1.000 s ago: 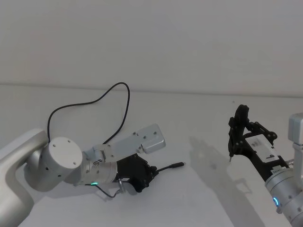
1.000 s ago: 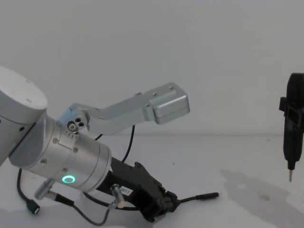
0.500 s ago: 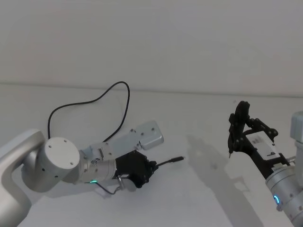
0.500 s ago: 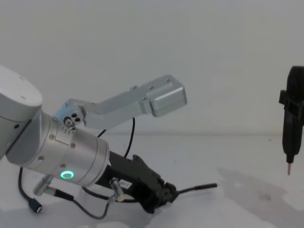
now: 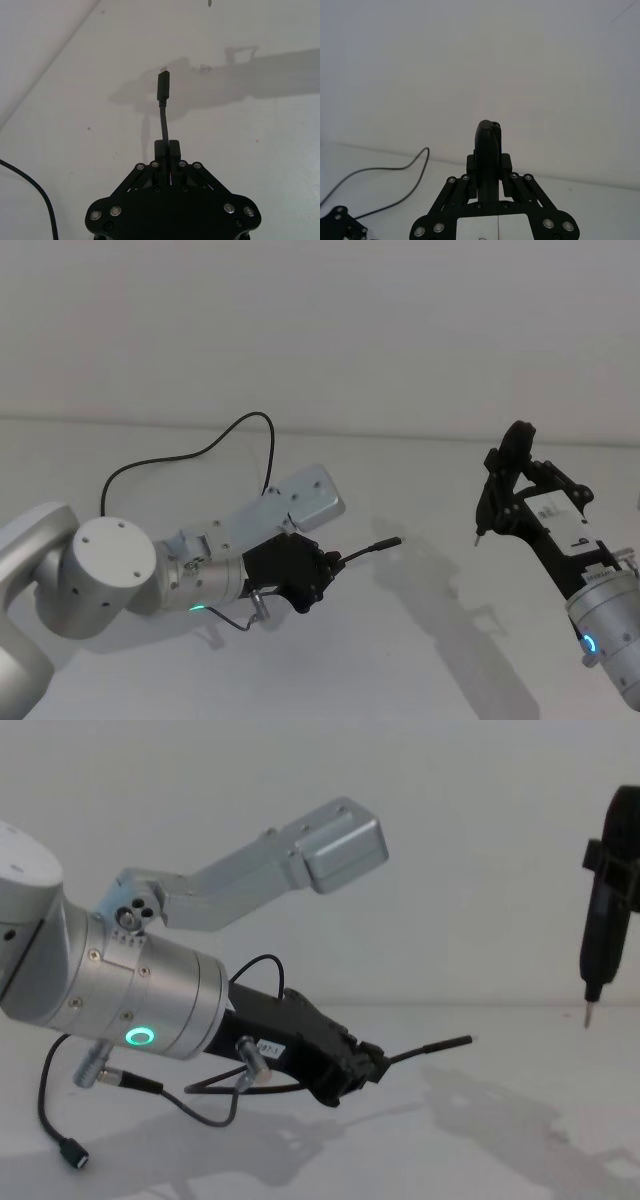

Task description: Pick up the data cable with the one hand.

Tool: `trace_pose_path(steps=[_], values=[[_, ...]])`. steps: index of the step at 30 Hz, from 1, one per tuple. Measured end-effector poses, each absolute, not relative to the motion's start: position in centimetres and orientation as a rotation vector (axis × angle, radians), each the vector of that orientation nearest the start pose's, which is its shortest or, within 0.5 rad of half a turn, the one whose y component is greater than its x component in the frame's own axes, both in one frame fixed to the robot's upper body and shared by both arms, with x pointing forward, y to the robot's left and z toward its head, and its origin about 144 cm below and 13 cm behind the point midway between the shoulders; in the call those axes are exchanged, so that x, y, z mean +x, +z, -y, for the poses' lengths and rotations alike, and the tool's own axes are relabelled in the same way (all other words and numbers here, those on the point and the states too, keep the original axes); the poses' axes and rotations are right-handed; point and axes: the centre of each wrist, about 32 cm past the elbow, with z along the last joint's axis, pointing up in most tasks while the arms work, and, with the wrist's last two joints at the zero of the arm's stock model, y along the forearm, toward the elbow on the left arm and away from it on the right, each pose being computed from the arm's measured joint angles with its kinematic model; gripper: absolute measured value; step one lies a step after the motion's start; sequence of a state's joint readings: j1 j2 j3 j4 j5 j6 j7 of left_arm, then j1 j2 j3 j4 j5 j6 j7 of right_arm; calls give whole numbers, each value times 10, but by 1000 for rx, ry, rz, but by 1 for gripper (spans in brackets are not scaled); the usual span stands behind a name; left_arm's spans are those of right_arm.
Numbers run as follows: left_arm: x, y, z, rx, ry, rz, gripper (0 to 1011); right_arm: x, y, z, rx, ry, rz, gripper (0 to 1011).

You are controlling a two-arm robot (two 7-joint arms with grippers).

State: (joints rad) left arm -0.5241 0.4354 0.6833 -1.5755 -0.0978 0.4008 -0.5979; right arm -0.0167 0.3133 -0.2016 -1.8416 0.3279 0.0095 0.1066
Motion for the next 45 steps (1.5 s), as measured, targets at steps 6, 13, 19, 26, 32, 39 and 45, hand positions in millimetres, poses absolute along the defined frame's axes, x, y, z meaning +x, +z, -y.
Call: trace_pose_path(steps=[6,13,19,26,32,39,45], values=[[530,1261,-167,524,498,229,49,441,1219,228,195,-1166,90,268],[528,1264,-168,510,500,233,49,443,1222,222,234,-1139,71,268],[528,1266,-168,503,501,236,49,446,1221,217,253,-1121,51,268],[527,1267,-169,498,501,238,49,451,1219,213,275,-1096,22,268],[527,1267,-169,496,502,239,49,455,1217,214,293,-1080,7,268],[527,1268,-169,494,501,239,49,459,1216,215,317,-1063,-9,268],[527,1268,-169,493,502,239,49,462,1214,215,333,-1055,-22,268]])
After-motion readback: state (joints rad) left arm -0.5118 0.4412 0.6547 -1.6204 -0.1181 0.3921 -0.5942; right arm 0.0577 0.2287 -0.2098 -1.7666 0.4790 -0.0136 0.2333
